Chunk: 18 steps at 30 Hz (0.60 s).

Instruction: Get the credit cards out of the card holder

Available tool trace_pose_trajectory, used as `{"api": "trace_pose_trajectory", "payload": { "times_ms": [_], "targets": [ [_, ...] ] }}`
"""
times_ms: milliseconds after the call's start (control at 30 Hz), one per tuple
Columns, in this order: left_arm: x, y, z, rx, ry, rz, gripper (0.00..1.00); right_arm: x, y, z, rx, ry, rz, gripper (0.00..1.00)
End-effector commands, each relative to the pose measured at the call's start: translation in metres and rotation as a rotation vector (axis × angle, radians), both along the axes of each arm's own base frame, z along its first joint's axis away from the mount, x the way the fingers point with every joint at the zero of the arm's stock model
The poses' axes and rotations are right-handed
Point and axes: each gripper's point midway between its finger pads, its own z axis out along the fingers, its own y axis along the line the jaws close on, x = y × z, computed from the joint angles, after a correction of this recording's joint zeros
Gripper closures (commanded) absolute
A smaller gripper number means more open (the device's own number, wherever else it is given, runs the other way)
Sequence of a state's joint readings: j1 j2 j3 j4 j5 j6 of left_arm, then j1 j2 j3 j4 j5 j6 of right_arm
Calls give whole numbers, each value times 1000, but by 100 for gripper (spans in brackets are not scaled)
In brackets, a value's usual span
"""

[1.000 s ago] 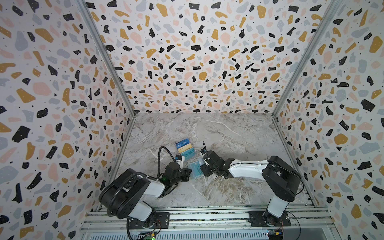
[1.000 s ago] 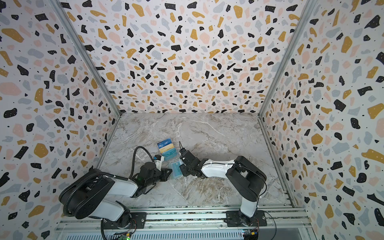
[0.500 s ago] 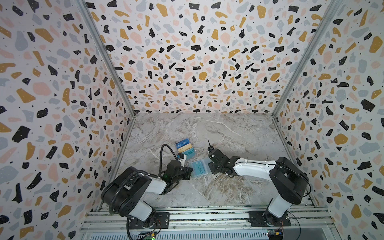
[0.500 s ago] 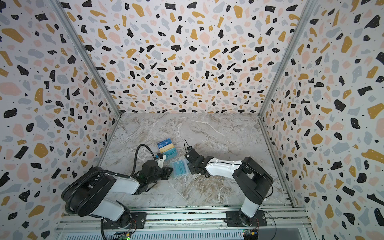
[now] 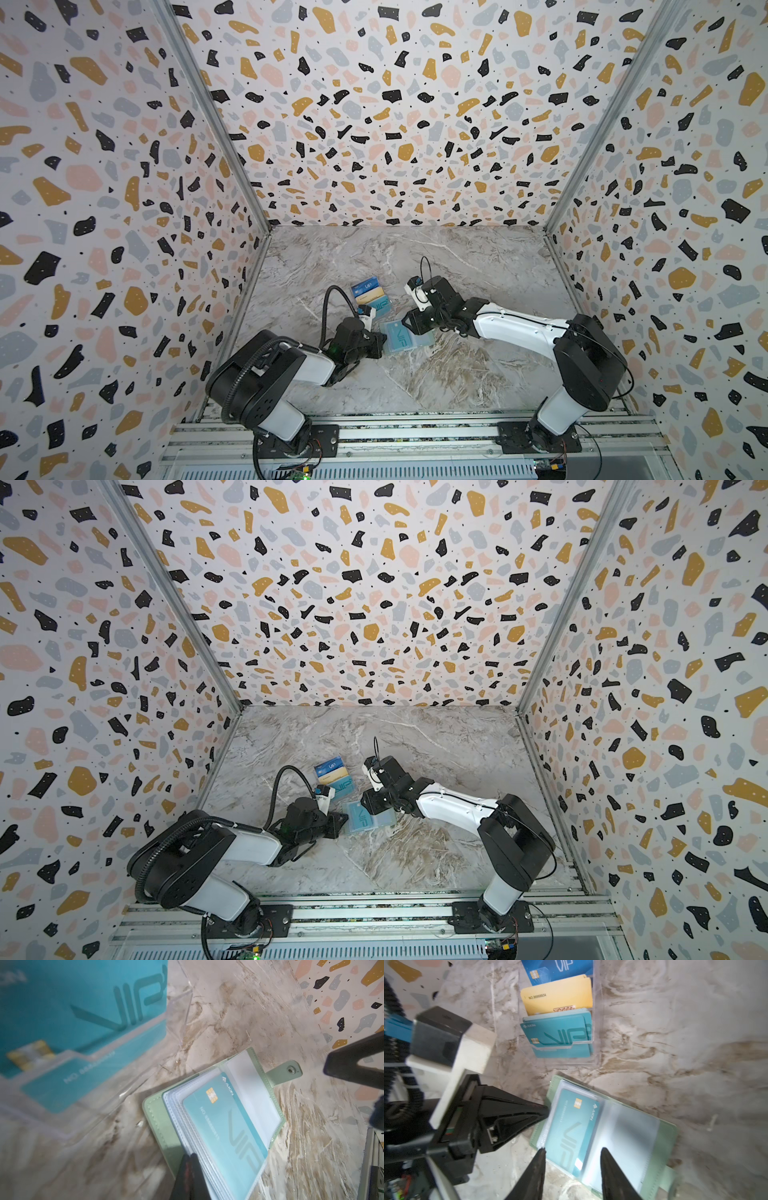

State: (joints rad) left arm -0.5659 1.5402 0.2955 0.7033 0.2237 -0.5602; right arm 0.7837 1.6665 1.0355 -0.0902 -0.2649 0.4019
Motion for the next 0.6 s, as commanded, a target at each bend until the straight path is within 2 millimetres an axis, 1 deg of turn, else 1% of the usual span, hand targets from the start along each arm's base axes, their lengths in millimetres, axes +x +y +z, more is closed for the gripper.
{"api": "trace_pose_trajectory", "payload": {
  "times_ms": [0,133,400,567],
  "targets": [
    [-3,1,-9,40,25,-17,100,-6,14,0,138,144,27,57],
    [0,-2,-8,40,23,-23,100,-2,12,-17,130,188,6,63],
    [2,-4,-6,38,19,-28,100,3,5,-52,58,253,-46,66],
    [-1,-2,-9,43,26,-28,100,3,0,-62,30,271,-71,67]
  ]
}}
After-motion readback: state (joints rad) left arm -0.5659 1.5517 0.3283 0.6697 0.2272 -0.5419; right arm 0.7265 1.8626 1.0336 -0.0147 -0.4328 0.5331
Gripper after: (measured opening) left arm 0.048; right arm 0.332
